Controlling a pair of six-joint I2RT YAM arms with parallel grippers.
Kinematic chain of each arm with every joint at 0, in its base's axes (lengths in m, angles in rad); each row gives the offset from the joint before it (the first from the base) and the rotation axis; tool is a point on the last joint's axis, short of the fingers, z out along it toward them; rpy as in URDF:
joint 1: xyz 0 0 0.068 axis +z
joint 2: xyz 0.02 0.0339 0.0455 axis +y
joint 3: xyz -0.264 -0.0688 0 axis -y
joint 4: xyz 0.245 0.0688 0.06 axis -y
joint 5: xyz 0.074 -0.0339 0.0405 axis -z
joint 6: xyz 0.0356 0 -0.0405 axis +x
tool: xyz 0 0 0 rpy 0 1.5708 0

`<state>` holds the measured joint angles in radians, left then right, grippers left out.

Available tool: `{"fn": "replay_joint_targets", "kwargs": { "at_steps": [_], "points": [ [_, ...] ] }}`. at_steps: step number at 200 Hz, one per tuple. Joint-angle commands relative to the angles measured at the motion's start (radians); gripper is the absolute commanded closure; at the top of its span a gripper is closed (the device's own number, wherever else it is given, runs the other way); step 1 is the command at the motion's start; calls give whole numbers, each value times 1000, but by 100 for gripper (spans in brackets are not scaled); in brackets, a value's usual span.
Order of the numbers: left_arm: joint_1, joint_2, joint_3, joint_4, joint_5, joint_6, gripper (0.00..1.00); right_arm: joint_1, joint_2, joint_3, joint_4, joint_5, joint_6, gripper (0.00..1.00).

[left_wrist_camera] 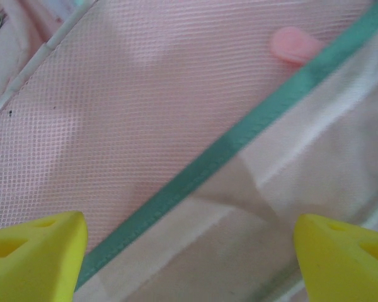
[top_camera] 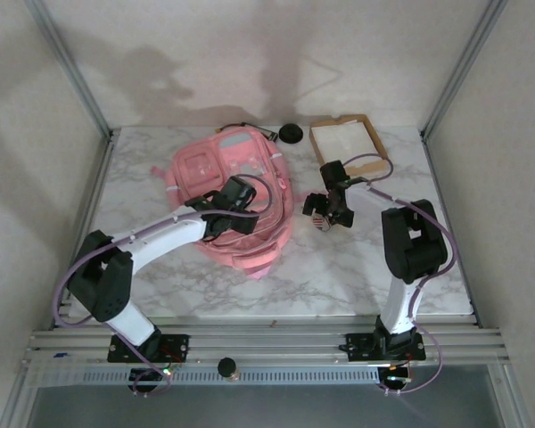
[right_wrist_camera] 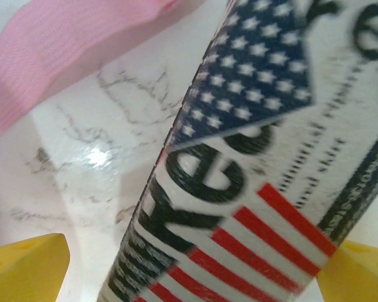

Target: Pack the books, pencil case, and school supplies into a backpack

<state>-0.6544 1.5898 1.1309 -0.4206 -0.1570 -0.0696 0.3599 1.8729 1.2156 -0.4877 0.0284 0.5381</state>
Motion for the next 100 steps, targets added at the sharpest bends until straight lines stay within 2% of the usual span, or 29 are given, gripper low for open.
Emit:
{"fn": "replay_joint_targets", "kwargs": {
  "at_steps": [1,33,50,71,100],
  "points": [
    [-28,-94,-3,-36,55,55,13,2,-4,4,-16,62,19,1],
    [-28,-63,-13,-83,17,112,10,-1,1,0,-26,91,11,1],
    [-28,-35,2,-103,-41,130,9,-1,3,-14,-27,112,7,1],
    [-28,-20,0,-98,-19,167,8,-11,-14,-31,-29,126,-8,1],
    [-22,14,18,-97,-123,196,8,-21,-42,-54,-28,118,-27,1]
  ]
}}
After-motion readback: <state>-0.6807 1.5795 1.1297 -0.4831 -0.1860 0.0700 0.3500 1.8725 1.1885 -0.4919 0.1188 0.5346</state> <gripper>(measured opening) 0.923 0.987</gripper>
